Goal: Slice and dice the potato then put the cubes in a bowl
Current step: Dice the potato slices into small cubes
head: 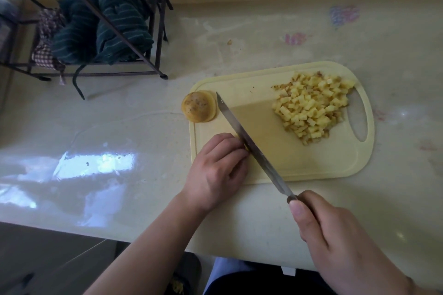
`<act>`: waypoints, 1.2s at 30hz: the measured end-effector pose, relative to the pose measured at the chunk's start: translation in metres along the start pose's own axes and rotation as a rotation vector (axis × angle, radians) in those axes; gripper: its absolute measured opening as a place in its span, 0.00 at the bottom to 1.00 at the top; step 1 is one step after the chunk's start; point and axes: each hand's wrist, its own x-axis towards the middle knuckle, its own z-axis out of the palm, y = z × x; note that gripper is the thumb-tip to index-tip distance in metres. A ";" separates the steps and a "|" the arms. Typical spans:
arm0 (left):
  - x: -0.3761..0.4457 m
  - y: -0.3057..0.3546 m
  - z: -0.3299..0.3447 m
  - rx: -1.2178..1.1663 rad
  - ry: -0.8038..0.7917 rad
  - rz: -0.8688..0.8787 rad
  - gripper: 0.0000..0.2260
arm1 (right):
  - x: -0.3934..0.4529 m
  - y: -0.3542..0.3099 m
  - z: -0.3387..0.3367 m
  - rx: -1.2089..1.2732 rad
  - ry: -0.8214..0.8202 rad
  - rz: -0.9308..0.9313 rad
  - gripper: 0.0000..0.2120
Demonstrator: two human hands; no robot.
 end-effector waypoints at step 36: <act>0.003 0.027 -0.077 0.135 -0.175 -0.064 0.13 | 0.002 0.035 -0.015 -0.821 0.073 -0.405 0.29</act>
